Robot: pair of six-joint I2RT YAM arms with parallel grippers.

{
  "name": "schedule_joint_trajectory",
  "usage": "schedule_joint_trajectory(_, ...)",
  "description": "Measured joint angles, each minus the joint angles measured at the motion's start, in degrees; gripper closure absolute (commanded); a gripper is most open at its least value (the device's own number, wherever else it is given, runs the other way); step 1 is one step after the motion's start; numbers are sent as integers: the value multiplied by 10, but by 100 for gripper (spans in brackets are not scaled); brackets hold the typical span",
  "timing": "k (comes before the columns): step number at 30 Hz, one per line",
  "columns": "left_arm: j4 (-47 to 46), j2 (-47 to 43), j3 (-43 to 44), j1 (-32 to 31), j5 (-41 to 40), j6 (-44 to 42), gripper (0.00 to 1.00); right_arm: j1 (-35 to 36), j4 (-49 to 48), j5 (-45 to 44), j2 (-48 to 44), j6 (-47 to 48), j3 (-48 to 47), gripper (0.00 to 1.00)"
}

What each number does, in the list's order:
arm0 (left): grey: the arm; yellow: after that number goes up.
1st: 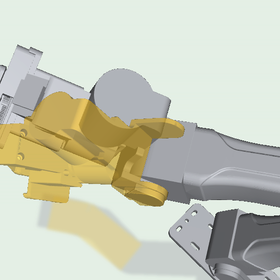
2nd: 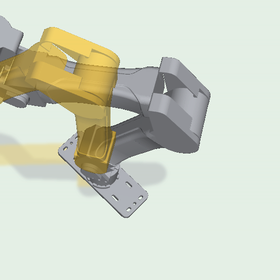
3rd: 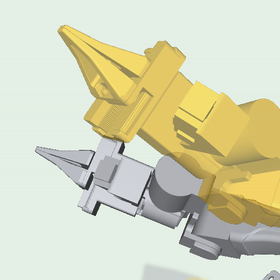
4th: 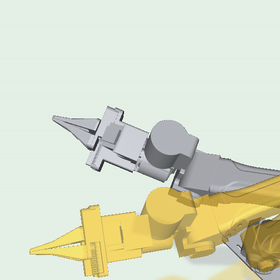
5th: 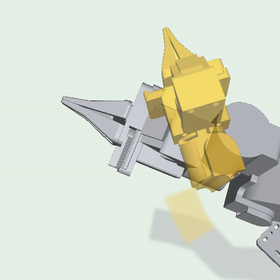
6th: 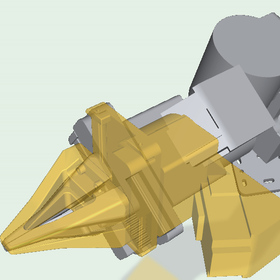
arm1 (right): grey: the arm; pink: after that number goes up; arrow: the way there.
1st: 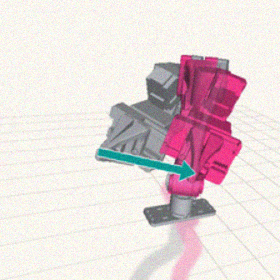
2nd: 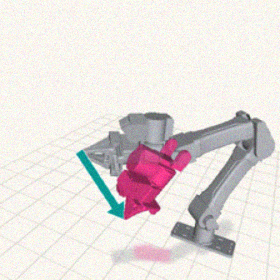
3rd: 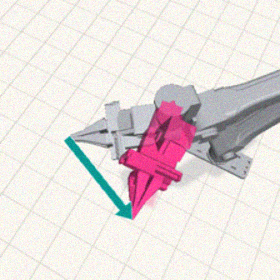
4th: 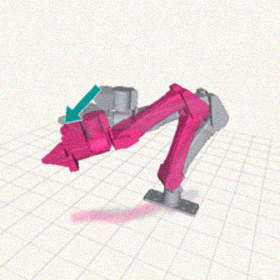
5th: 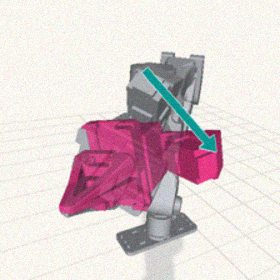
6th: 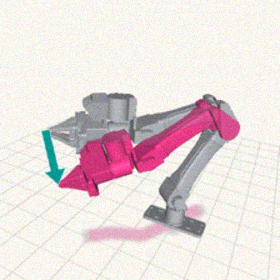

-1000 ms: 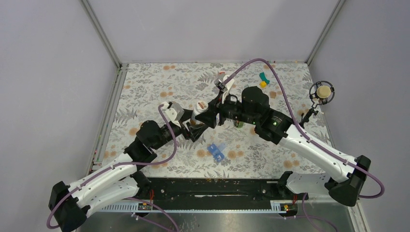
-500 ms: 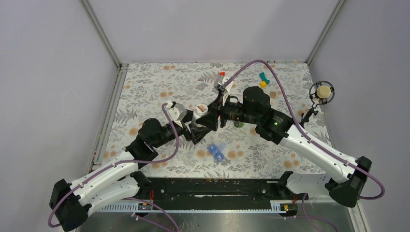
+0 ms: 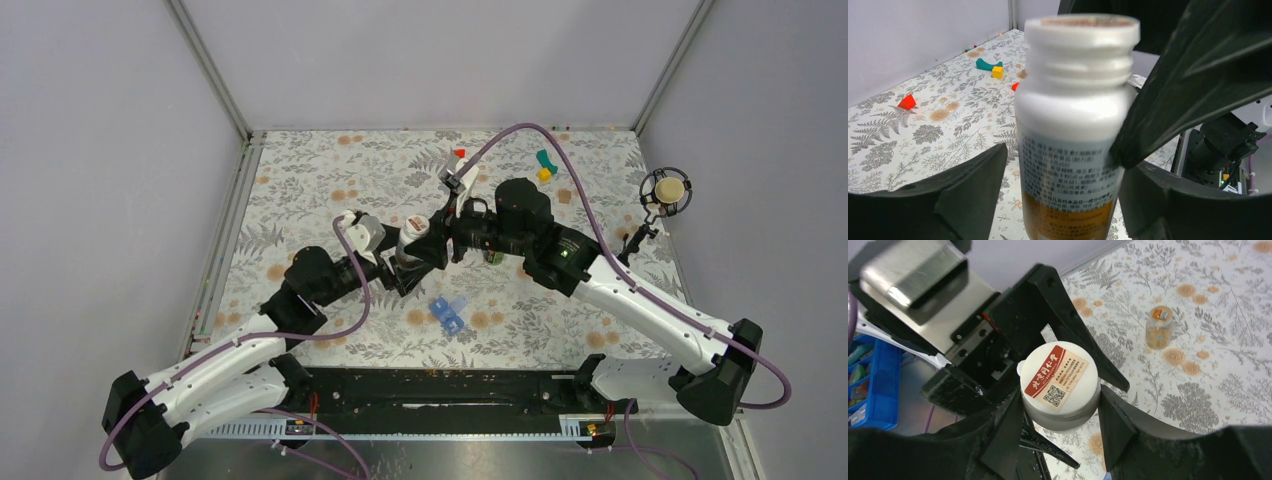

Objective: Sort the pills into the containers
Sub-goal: Open the lid of the pill bottle.

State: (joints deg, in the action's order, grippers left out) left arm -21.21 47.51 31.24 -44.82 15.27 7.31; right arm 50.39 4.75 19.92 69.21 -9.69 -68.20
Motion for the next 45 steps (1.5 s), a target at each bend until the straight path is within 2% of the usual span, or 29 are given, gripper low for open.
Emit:
schedule_joint_trajectory(2, -2, 0, 0, 1, -1, -3, 22, 0, 9, -4, 4, -3, 0, 67)
schedule_joint_trajectory(5, -3, -2, 0, 2, -2, -9, 43, 0, 25, -18, 12, -8, -1, 67)
schedule_joint_trajectory(7, -3, -2, 0, 2, -3, -13, 49, 0, 33, -26, 15, -11, -1, 67)
schedule_joint_trajectory(8, -3, -2, -1, 2, -2, -14, 48, 0, 33, -31, 15, -12, -1, 67)
schedule_joint_trajectory(10, -4, -2, -2, 1, -2, -15, 35, 0, 35, -33, 15, -14, -1, 67)
schedule_joint_trajectory(13, -5, -1, -3, 1, -2, -17, 25, 0, 34, -40, 15, -21, -1, 67)
schedule_joint_trajectory(20, -5, 6, -7, 2, -3, -15, 26, -2, 31, -51, 15, -34, -1, 66)
schedule_joint_trajectory(23, -4, 10, -7, 2, -3, -15, 39, -2, 29, -55, 15, -37, -1, 66)
schedule_joint_trajectory(25, -2, 14, -7, 2, -3, -12, 53, -2, 24, -55, 15, -39, -1, 66)
schedule_joint_trajectory(26, -2, 16, -7, 2, -3, -13, 62, -2, 22, -55, 15, -41, -1, 65)
schedule_joint_trajectory(27, -2, 18, -7, 2, -3, -12, 75, -2, 21, -55, 14, -41, -1, 64)
schedule_joint_trajectory(28, -2, 19, -7, 2, -2, -11, 91, -3, 21, -55, 14, -41, 0, 58)
schedule_joint_trajectory(29, -2, 20, -7, 2, -3, -11, 100, -3, 21, -54, 14, -41, 0, 46)
schedule_joint_trajectory(30, -2, 21, -6, 2, -2, -13, 100, -4, 21, -54, 14, -41, 0, 28)
schedule_joint_trajectory(31, -2, 22, -6, 2, -2, -12, 100, -5, 21, -53, 14, -42, 2, 16)
schedule_joint_trajectory(32, -2, 22, -6, 2, -2, -12, 100, -5, 17, -54, 13, -43, 4, 10)
schedule_joint_trajectory(34, 3, 22, -6, 2, -2, -14, 100, -5, 3, -57, 7, -47, 15, 6)
schedule_joint_trajectory(36, 7, 22, -6, 2, -2, -14, 100, -5, -16, -70, -9, -45, 36, 6)
schedule_joint_trajectory(41, 10, 22, -6, 2, 0, -15, 100, -5, -41, -111, -37, -38, 55, 22)
schedule_joint_trajectory(45, 10, 22, -6, 2, 5, -15, 100, -6, -69, -117, -39, -24, 55, 27)
